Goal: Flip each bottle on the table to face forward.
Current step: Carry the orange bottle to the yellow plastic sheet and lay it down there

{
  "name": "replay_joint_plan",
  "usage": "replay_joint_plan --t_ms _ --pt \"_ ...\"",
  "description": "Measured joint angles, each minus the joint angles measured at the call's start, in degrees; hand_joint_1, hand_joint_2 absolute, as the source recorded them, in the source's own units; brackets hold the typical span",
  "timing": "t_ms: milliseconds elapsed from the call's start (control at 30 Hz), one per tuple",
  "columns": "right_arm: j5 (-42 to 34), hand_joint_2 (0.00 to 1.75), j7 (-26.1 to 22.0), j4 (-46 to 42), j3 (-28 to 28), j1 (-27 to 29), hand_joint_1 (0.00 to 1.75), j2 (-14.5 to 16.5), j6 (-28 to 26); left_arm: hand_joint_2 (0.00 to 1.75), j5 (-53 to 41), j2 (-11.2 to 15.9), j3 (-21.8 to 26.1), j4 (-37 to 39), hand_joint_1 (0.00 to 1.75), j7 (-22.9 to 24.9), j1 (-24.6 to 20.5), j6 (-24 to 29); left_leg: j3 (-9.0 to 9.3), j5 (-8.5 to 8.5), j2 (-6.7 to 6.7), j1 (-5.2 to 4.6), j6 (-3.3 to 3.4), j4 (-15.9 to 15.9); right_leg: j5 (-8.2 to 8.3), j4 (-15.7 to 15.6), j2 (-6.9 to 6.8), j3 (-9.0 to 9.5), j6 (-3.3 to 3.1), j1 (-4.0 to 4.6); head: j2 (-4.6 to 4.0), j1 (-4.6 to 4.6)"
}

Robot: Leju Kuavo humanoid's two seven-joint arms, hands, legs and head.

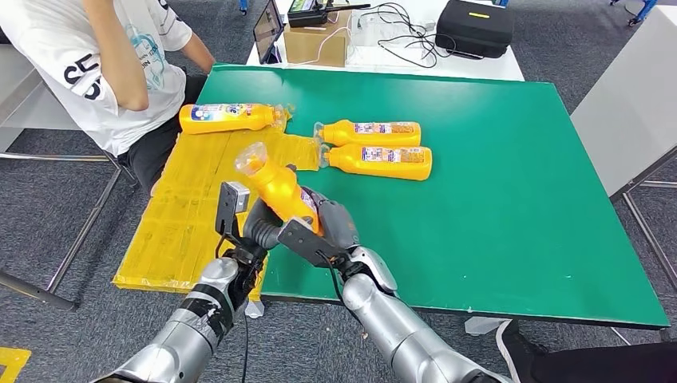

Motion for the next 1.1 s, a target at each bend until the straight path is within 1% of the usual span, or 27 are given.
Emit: replay_joint_plan --t_ms 33,67,100,167,200,233,467,700,833,1000,1100 --pt "0.08 1.75 0.08 0.32 0.37 -0.05 1.75 0.00 0.09 1.75 0.28 0.09 0.02 -0.02 1.31 -0.16 0.25 -0.04 0.00 0.00 0.01 0.00 0.00 0.00 0.00 0.00 0.00 -0.01 0.00 0.00 0.00 0.00" --pt "0.13 1.75 0.11 0.60 0.71 -0.10 1.71 0.00 0.12 1.75 0.55 0.17 0.03 -0.04 1.75 -0.39 0.51 -0.21 0.00 0.00 0.01 0.00 0.00 0.00 0.00 0.00 0.00 -0.02 0.00 0.00 0.00 -0.01" --pt "0.11 1.75 0.12 0.85 1.00 -0.17 1.42 0.00 0.13 1.75 0.83 0.23 0.05 -0.10 1.75 -0.61 0.77 -0.48 -0.01 0.00 0.01 0.00 0.00 0.00 0.00 0.00 0.00 -0.03 0.00 0.00 0.00 -0.01" --pt "-0.06 1.75 0.12 1.22 1.47 -0.31 0.55 0.00 0.08 1.75 1.42 0.29 0.09 -0.37 1.75 -1.02 1.18 -1.05 -0.02 0.00 0.01 0.00 0.00 0.00 0.00 0.00 0.00 -0.03 0.00 0.00 -0.01 -0.01" --pt "-0.19 1.75 0.12 1.35 1.63 -0.34 0.14 0.00 -0.04 1.75 1.69 0.29 0.12 -0.59 1.75 -1.20 1.31 -1.18 -0.02 0.00 0.00 0.00 0.00 0.00 0.00 0.00 0.00 -0.03 0.00 0.00 -0.01 -0.01" --pt "-0.30 1.75 0.12 1.46 1.76 -0.30 0.00 0.00 -0.22 1.75 1.97 0.29 0.14 -0.88 1.75 -1.32 1.35 -1.15 -0.02 0.00 0.00 0.00 0.00 0.00 0.00 0.00 0.00 -0.03 0.00 0.00 -0.01 0.00" --pt "-2.63 1.75 -0.30 1.31 1.74 0.74 0.00 -0.08 -2.51 1.75 4.41 0.33 0.74 -3.11 1.75 -0.93 1.13 1.03 -0.03 0.00 0.00 0.00 0.00 0.00 0.00 0.00 0.00 -0.04 0.00 0.00 -0.01 0.00" --pt "-5.02 1.75 -1.81 -1.60 -0.27 2.07 0.00 -1.27 -3.57 1.75 8.37 0.48 3.67 -4.57 1.75 -0.66 0.83 4.04 -0.03 0.00 0.00 0.00 0.00 0.00 0.01 0.00 -0.01 -0.04 0.01 0.00 0.00 0.01" --pt "-5.20 1.75 -1.80 -2.55 -1.35 3.28 0.00 -2.58 -3.85 1.75 8.95 1.32 5.66 -5.01 1.75 -0.67 0.12 4.46 -0.03 0.01 -0.03 0.00 0.00 0.00 0.01 0.00 -0.03 -0.04 0.01 0.00 0.00 0.01" --pt "-5.51 1.75 -1.86 -3.77 -2.00 4.03 0.00 -3.15 -4.29 1.75 9.94 1.62 6.63 -5.05 1.75 -0.69 0.00 5.11 -0.04 0.01 -0.02 0.00 0.00 0.00 0.01 0.00 -0.04 -0.04 0.01 0.00 -0.01 0.01" --pt "-6.22 1.75 -2.19 -5.35 -3.00 4.86 0.00 -3.81 -4.62 1.75 9.14 2.39 7.66 -5.03 1.75 -2.16 -0.32 7.88 -0.04 0.00 -0.02 0.00 0.00 0.00 0.01 0.00 -0.04 -0.04 0.01 0.00 0.00 0.01"
